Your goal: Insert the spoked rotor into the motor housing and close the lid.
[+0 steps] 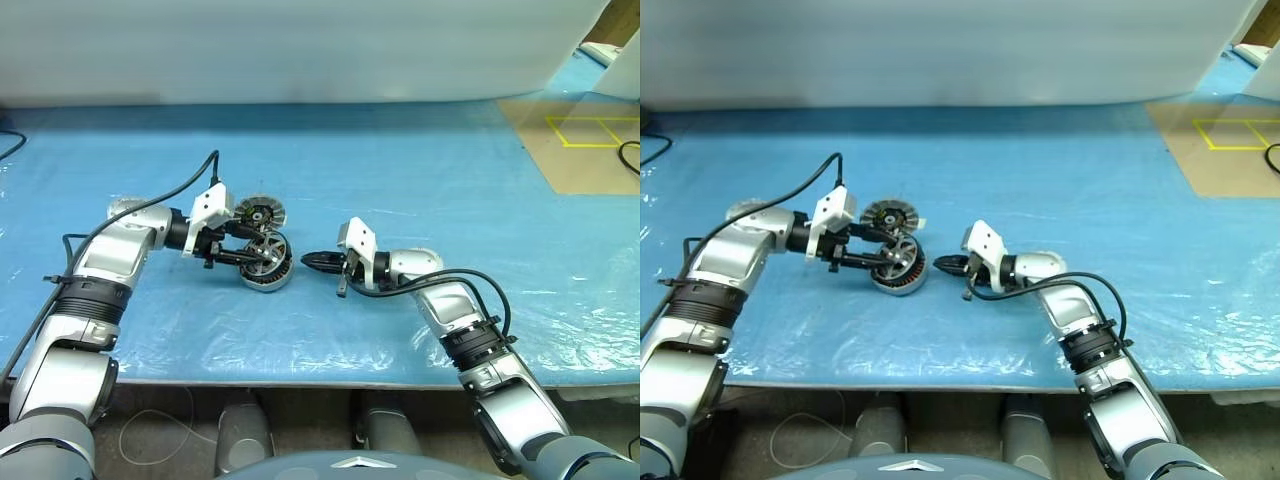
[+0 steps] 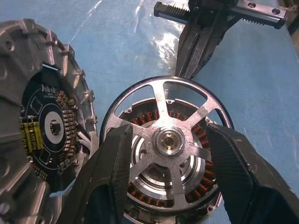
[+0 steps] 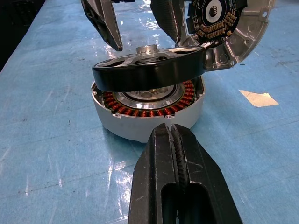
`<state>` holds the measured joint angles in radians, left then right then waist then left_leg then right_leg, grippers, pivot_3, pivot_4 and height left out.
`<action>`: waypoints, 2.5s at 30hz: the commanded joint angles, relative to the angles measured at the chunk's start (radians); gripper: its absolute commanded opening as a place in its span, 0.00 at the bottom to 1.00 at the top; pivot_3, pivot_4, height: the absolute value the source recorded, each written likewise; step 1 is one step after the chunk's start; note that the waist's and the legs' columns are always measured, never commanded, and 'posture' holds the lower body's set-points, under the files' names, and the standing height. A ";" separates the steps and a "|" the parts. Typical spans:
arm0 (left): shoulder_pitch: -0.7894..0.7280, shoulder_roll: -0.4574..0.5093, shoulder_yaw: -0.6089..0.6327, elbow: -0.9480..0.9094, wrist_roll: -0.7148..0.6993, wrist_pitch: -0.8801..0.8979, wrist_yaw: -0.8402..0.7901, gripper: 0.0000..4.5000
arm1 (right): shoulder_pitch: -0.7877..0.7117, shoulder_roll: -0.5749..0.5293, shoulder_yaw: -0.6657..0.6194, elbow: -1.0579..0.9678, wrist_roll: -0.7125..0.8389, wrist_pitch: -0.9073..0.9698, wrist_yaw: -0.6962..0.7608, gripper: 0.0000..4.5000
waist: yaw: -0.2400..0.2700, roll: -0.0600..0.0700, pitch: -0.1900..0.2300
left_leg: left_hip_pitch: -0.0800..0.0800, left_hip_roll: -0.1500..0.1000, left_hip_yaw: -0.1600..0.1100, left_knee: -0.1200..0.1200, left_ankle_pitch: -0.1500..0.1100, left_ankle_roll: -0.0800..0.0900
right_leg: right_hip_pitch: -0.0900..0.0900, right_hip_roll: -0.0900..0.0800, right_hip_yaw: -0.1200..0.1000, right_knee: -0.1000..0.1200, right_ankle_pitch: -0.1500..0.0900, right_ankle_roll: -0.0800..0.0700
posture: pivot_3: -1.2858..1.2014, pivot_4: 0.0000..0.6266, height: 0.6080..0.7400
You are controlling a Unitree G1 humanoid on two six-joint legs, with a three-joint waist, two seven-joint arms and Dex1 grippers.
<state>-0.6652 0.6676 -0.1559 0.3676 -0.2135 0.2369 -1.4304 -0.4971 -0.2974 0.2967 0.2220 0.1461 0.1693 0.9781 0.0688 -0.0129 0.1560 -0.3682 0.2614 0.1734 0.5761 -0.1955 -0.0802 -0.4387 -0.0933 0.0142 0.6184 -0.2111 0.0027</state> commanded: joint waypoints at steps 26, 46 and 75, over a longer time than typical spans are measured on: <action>0.003 0.005 0.027 -0.032 -0.044 0.045 -0.001 0.23 | -0.014 0.003 -0.007 -0.013 -0.003 -0.024 0.006 0.00 | 0.000 0.000 0.000 | 0.000 0.000 0.000 0.000 0.000 0.000 | 0.000 0.000 0.000 0.000 0.000 0.000 | 0.52 0.24 1.00; 0.179 0.014 0.113 -0.253 -0.133 0.121 0.128 0.00 | -0.044 0.031 -0.015 -0.004 0.016 -0.015 0.018 0.00 | -0.001 0.000 0.000 | 0.000 0.000 0.000 0.000 0.000 0.000 | 0.000 0.000 0.000 0.000 0.000 0.000 | 0.52 0.24 1.00; 0.596 -0.080 0.329 -0.586 -0.255 0.098 0.487 0.04 | -0.133 0.072 -0.019 0.105 0.015 -0.058 0.073 0.00 | -0.011 0.001 0.000 | 0.001 0.001 0.001 0.000 0.000 0.000 | 0.000 0.001 0.001 -0.001 0.000 0.000 | 0.52 0.24 1.00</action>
<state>-0.0758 0.5878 0.1333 -0.1805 -0.4521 0.3568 -0.9652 -0.6142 -0.2292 0.2940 0.3390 0.1447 0.1341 1.0422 0.0580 -0.0123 0.1563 -0.3675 0.2620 0.1739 0.5758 -0.1957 -0.0800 -0.4391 -0.0927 0.0149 0.6177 -0.2112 0.0027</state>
